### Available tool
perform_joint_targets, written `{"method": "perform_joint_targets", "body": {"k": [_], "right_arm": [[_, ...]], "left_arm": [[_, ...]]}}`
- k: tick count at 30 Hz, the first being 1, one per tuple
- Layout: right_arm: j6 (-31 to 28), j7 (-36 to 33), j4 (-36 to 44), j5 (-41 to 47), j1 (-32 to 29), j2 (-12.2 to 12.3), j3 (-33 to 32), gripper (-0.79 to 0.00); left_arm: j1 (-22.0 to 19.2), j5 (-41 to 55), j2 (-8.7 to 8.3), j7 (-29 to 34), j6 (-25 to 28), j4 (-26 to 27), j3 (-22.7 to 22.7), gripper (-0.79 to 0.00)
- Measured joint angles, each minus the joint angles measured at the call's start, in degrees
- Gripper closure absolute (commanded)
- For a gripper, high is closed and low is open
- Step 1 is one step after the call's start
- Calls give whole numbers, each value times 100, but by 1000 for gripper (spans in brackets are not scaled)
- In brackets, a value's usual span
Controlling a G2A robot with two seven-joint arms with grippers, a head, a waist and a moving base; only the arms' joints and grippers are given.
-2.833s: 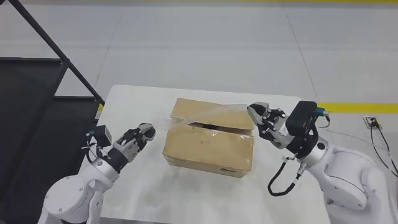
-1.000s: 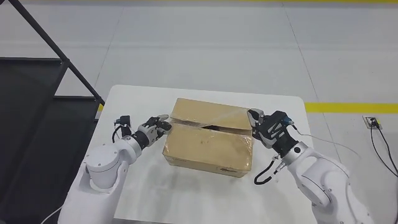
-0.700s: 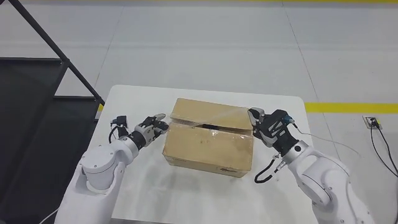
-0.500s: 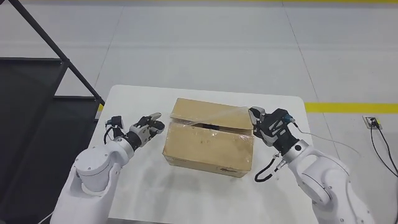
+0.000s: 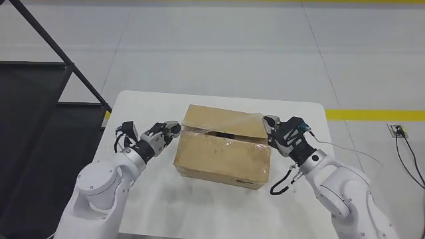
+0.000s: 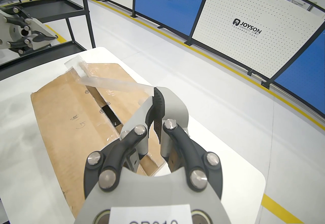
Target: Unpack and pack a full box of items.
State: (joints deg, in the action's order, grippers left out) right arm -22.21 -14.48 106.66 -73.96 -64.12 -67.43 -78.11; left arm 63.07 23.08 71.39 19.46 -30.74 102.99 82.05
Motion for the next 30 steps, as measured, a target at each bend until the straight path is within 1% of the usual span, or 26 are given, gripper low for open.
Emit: {"method": "perform_joint_targets", "body": {"k": [5,8,14,18,19,21,22,23,25,28,30], "right_arm": [[-14,17,-2,2,-4,3,10,0],[-27,19,-1,5,-12,6,8,0],[-138,59,-29,13,-14,16,9,0],[-185,69,-58,12,3,21,16,0],[-186,69,-62,12,6,21,17,-25],[-184,60,-69,18,11,23,20,-268],[-183,56,-73,23,13,23,21,-360],[-179,54,-79,37,15,23,21,-385],[-175,51,-88,50,18,24,21,-363],[-178,45,-101,69,24,26,23,-379],[-183,49,-112,80,31,27,25,-376]], "left_arm": [[-409,23,87,-334,120,-611,-500,0],[-561,91,125,-443,196,-887,-660,0],[-714,160,163,-539,276,-1209,-784,0],[-772,198,179,-566,293,-1304,-825,0],[-778,205,182,-567,292,-1312,-837,0],[-784,210,187,-555,284,-1325,-870,0],[-785,202,189,-548,280,-1332,-885,0],[-786,186,190,-542,275,-1345,-902,0],[-788,171,192,-536,277,-1367,-919,0],[-797,168,196,-529,282,-1414,-936,0],[-807,170,200,-527,284,-1445,-944,0]]}}
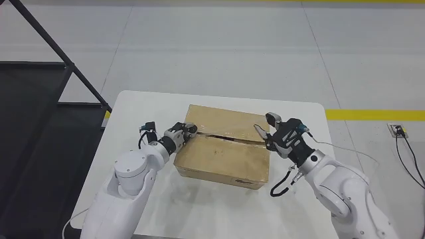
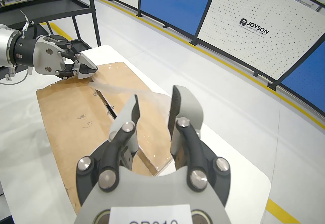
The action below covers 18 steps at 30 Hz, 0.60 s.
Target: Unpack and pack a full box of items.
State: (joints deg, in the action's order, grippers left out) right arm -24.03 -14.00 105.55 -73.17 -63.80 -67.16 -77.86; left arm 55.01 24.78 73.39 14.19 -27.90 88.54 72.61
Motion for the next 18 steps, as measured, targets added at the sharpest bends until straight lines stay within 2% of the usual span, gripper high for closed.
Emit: {"method": "perform_joint_targets", "body": {"k": [3,5,6,7,8,9,18], "right_arm": [[-3,8,-10,10,6,3,-2,-391],[-4,22,-6,1,3,6,-16,-480],[-4,30,-1,-1,-2,8,-28,-533],[0,42,9,-1,-13,12,-50,-622],[3,53,17,4,-23,14,-69,-763],[4,60,25,11,-35,17,-87,-785],[118,84,58,109,-96,31,-223,-785]], "left_arm": [[-17,1,5,3,5,-38,-17,0],[-29,4,10,2,6,-62,-28,0],[-34,4,11,2,6,-70,-33,0],[-40,7,13,6,5,-80,-38,0],[-43,11,14,10,3,-88,-41,0],[-47,14,16,11,2,-96,-43,0],[-66,13,26,16,16,-164,-60,0]]}}
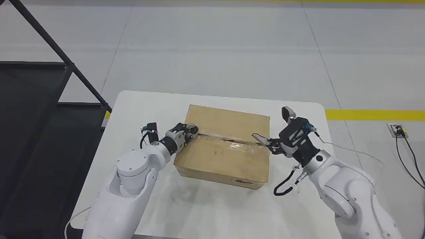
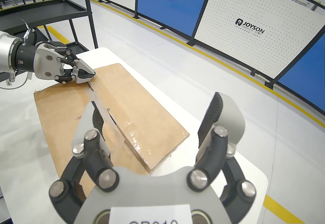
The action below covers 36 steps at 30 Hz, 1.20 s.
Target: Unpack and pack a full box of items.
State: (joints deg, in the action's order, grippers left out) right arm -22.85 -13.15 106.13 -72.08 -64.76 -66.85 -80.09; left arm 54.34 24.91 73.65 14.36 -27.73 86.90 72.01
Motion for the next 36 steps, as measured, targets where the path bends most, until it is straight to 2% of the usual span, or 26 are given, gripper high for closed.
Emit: {"method": "perform_joint_targets", "body": {"k": [3,8,16,19,26,28,30,36], "right_arm": [[255,126,54,407,8,-21,-126,-785],[532,102,226,1987,61,-73,-207,-785],[471,105,243,1663,39,-69,-183,-785],[-25,-179,259,1653,16,-40,-87,-785],[-1948,-1409,124,2296,126,100,8,-785],[-2129,-1681,125,2376,127,137,-58,-785],[-1825,-2000,236,2072,110,157,-121,-785],[-196,-2216,488,1165,-61,131,21,-785]], "left_arm": [[34,11,1,0,45,70,15,0],[175,109,0,-35,166,346,94,0],[442,234,-19,-46,246,770,269,0],[538,287,-27,-31,277,924,337,0],[836,295,-64,37,310,1276,521,0],[906,289,-75,66,313,1328,571,0],[953,281,-84,92,320,1356,604,0],[991,292,-89,115,338,1390,602,0]]}}
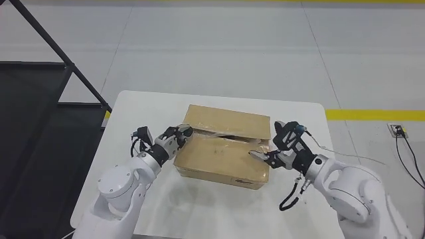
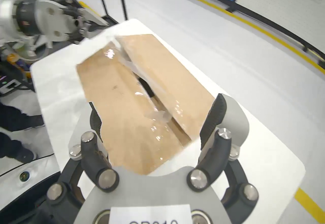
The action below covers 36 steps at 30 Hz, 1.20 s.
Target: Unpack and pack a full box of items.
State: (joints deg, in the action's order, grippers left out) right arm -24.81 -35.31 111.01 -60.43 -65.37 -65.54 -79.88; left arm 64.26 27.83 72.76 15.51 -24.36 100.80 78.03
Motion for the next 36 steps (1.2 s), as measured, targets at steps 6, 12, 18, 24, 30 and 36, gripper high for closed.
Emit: {"method": "perform_joint_targets", "body": {"k": [6,12,18,24,30,36], "right_arm": [[1113,65,252,-337,-88,-41,43,-785],[1199,62,249,-332,-88,-41,43,-785],[999,-134,245,-545,-105,-39,301,-785],[1270,-498,58,-569,190,-90,635,-653],[1417,-641,-188,-266,447,-137,784,-342],[1355,-768,-278,-92,517,-144,805,-302]], "left_arm": [[24,12,-1,10,44,7,-18,0],[67,43,-6,10,78,30,0,0],[97,39,-9,37,116,48,-21,0],[136,36,-11,60,149,63,-51,0],[152,38,-14,79,190,56,-58,0],[157,70,-16,93,234,26,-46,0]]}}
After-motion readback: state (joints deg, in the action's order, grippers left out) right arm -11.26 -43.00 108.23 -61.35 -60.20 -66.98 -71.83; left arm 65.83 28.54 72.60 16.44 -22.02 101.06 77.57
